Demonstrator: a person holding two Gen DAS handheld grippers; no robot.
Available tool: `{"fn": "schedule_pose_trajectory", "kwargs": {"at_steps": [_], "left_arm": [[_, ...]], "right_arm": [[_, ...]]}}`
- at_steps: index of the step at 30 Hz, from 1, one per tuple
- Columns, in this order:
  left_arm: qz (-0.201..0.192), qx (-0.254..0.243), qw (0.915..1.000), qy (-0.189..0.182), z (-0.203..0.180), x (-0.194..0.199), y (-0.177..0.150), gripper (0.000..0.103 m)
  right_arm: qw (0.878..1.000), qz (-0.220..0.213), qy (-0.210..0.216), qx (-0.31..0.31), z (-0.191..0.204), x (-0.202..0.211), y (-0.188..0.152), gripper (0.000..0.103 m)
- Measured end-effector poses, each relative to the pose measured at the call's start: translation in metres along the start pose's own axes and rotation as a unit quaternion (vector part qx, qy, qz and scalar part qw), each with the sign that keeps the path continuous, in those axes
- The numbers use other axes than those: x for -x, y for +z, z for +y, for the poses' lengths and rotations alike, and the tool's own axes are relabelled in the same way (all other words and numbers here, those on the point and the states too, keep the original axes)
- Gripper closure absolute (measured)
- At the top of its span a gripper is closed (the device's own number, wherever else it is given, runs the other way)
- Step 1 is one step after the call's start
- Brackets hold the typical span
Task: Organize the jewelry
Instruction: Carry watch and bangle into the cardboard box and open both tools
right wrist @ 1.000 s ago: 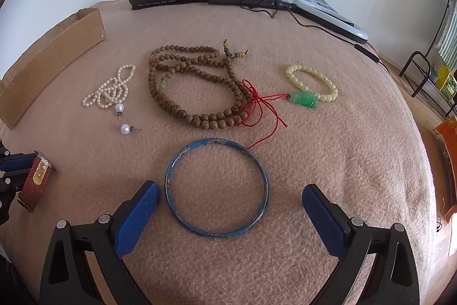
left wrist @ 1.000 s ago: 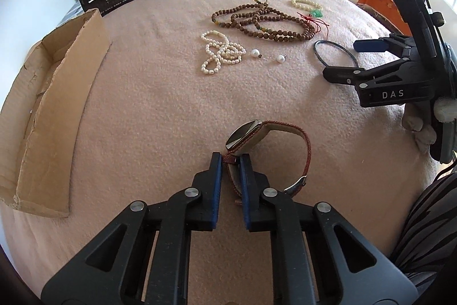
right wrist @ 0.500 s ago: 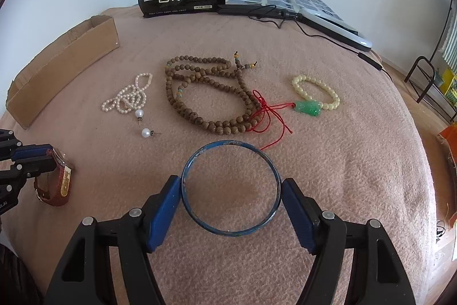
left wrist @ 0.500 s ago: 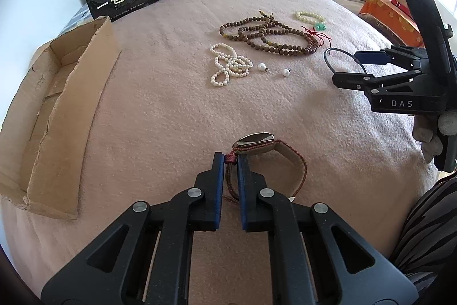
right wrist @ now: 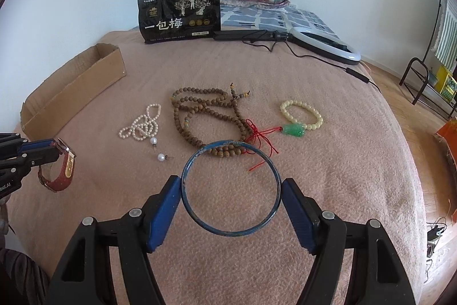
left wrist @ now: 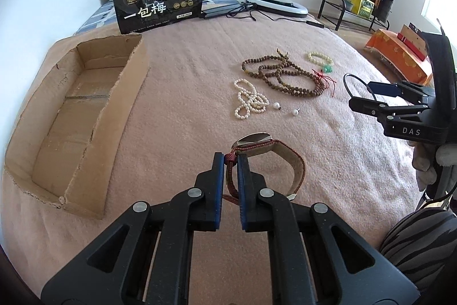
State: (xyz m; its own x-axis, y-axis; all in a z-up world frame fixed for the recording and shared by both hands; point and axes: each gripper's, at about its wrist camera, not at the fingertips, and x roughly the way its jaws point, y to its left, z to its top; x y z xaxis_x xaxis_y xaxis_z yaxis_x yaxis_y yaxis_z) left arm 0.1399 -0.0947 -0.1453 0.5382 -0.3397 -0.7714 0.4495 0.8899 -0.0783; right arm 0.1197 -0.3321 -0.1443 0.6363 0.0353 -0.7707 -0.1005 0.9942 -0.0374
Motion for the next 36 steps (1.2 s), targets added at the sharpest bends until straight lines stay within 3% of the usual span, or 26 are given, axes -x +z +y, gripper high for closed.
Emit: {"fn": "schedule_pose_trajectory", "kwargs": {"at_steps": [10,19,31,36], "left_arm": [[-0.038,0.049,0.9979,0.018,0.04,0.035,0.011,0.096],[-0.072,0.095,0.9911,0.059,0.094,0.065,0.009,0.096],[-0.076,0.131,0.982,0.112,0.157,0.078,-0.001,0.096],[-0.075,0.137,0.9807,0.117,0.171,0.077,-0.005,0.096]], "right_arm": [[0.999,-0.026,0.021,0.014,0.026,0.014,0.03,0.029],[0.997,-0.044,0.047,0.046,0.068,0.013,0.069,0.029],[0.99,-0.051,0.094,0.087,0.148,-0.017,0.118,0.029],[0.987,-0.051,0.115,0.101,0.18,-0.029,0.137,0.029]]}}
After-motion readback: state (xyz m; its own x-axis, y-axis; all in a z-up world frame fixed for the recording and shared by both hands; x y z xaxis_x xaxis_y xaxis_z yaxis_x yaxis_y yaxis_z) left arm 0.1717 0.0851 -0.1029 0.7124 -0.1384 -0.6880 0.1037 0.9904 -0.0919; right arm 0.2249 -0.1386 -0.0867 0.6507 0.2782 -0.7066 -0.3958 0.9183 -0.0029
